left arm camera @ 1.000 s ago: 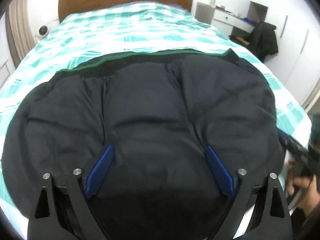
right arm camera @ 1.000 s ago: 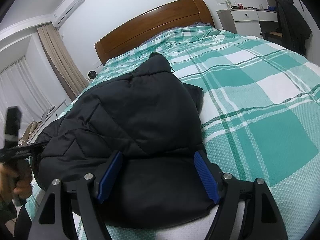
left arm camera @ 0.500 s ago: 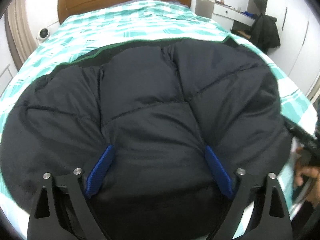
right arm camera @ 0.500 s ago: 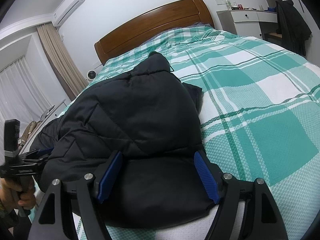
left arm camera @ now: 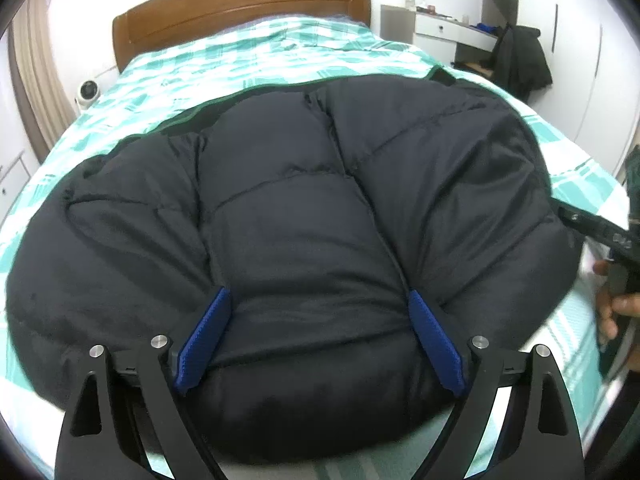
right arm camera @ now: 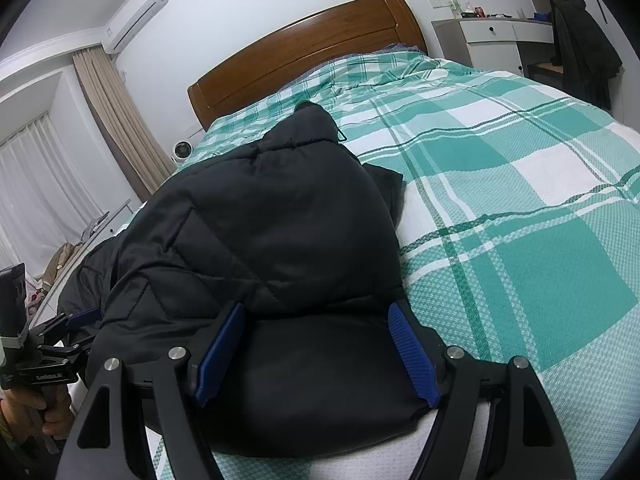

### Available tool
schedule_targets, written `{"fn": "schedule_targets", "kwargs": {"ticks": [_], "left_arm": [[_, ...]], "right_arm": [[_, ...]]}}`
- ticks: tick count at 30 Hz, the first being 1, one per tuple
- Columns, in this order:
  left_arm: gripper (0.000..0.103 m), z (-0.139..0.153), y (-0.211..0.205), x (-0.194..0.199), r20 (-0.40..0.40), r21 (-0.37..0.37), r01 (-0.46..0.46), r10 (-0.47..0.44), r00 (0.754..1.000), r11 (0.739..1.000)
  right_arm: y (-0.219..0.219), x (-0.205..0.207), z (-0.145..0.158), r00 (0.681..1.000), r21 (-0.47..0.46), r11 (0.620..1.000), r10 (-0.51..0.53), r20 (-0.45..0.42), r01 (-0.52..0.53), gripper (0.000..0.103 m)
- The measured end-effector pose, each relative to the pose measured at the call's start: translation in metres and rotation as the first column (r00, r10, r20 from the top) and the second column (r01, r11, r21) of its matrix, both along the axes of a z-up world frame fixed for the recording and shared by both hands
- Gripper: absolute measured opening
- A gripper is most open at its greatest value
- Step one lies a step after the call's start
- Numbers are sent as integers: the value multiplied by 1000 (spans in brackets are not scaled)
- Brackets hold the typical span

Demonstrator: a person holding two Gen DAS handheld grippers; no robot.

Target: Fold large clothes

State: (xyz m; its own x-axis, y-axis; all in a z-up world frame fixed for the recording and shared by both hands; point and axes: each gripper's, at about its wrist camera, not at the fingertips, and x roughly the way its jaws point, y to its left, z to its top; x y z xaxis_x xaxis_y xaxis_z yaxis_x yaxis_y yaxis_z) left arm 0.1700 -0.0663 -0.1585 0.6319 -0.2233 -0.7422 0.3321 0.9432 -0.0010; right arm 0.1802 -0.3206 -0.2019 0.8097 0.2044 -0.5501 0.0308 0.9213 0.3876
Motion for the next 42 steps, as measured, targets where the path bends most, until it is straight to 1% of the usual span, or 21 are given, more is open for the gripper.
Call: {"fn": "schedule_targets", "kwargs": {"ticks": [3, 5, 7, 10, 11, 14, 16, 17, 18, 21, 23, 25, 27, 28, 29, 30, 31, 33, 35, 39, 42], "left_arm": [[91, 15, 9, -23, -10, -21, 13, -13, 1000, 1000], [94, 28, 18, -34, 3, -37, 12, -12, 1000, 999], [94, 36, 25, -34, 12, -43, -13, 13, 1000, 999], [94, 40, 39, -22, 2, -86, -71, 72, 997, 994], [94, 39, 42, -18, -3, -96, -89, 89, 996, 991], [94, 36, 49, 0, -41, -124, -137, 132, 990, 983], [94, 36, 49, 12, -44, -133, -157, 153, 987, 979], [94, 37, 48, 17, -41, -130, -166, 162, 986, 977], [94, 37, 48, 20, -40, -126, -174, 170, 985, 977], [94, 28, 40, 39, -62, -94, -175, 169, 984, 980], [94, 19, 31, 47, -72, -54, -161, 157, 985, 985], [95, 11, 23, 48, -57, -6, -144, 143, 988, 990], [96, 7, 19, 45, -38, 16, -129, 130, 991, 992], [96, 5, 19, 43, -33, 16, -123, 123, 992, 992], [97, 2, 19, 42, -31, 14, -119, 119, 992, 993], [97, 1, 20, 41, -29, 13, -116, 117, 993, 993], [97, 0, 20, 40, -27, 11, -113, 113, 993, 994], [97, 0, 20, 40, -31, 9, -110, 110, 993, 994], [97, 0, 21, 40, -32, 11, -108, 108, 994, 994], [98, -1, 19, 40, -27, 15, -111, 111, 993, 994], [98, 1, 20, 43, -36, 5, -105, 105, 994, 994]], "right_arm": [[-3, -9, 7, 999, -3, 999, -35, -33, 35, 76], [-10, -20, 9, 998, 53, 997, -55, -37, 57, 76], [-19, -30, 9, 994, 124, 988, -84, -66, 92, 77], [-25, -50, 8, 990, 239, 963, -105, -96, 125, 78], [-24, -55, 7, 990, 260, 958, -98, -102, 121, 80], [-17, -60, 3, 989, 270, 958, -62, -134, 96, 82], [-15, -55, 2, 987, 269, 958, -63, -146, 101, 84], [-16, -50, 1, 986, 280, 954, -67, -152, 108, 86], [-17, -43, 2, 985, 296, 948, -69, -157, 114, 90], [-14, -8, 3, 987, 312, 948, -15, -159, 64, 101], [-13, 18, -4, 982, 289, 956, 1, -190, 55, 101], [-14, 29, -6, 984, 302, 951, -15, -177, 68, 102], [-16, 33, -6, 985, 335, 937, -44, -169, 99, 100], [-17, 33, -6, 986, 352, 930, -50, -161, 105, 98], [-17, 33, -7, 987, 367, 925, -50, -152, 104, 79], [-18, 33, -8, 986, 372, 922, -52, -159, 109, 63], [-19, 33, -9, 985, 385, 916, -55, -161, 114, 60], [-21, 32, -6, 987, 404, 909, -47, -150, 105, 35], [-20, 29, 5, 991, 412, 907, -33, -132, 85, 24], [-5, 29, 43, 996, 355, 934, -11, -83, 40, 22], [14, 28, 81, 1000, 327, 945, -3, -16, 8, 21]]}}
